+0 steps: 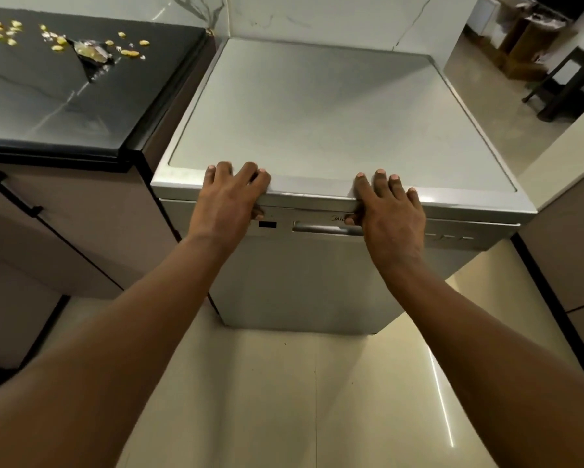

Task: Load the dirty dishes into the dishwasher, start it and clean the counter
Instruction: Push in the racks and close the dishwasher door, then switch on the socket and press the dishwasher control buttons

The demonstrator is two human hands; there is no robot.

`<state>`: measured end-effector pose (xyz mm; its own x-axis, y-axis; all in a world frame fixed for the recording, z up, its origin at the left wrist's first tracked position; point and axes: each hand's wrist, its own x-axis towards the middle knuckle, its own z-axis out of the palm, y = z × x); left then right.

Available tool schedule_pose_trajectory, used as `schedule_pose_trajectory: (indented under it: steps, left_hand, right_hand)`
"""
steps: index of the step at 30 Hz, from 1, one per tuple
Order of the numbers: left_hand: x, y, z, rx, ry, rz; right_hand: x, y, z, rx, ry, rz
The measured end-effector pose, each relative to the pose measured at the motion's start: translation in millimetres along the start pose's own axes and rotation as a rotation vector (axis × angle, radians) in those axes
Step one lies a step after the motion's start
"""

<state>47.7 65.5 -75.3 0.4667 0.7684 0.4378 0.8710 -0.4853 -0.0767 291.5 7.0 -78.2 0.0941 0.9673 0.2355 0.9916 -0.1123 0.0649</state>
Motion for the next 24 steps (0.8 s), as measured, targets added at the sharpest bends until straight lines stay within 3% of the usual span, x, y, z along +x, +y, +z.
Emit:
schedule_pose_trajectory:
  steps: [13,21,24]
  left_hand:
    - [22.1,-18.5,-33.8,-0.331,-0.193,-0.120]
    - [60.6,-21.2,-44.9,-0.287,-0.379,-0.220]
    - [65.4,-21.7,-47.0,-0.259,-0.427,-0.169]
  right_hand:
    - [20.1,-1.9,-64.6,0.128,-0.184,0.063]
    - [45.4,-2.3,-80.8,0.108,-0.272,0.032]
    - [55.0,-2.1,-85.1,0.073,-0.294,0.005]
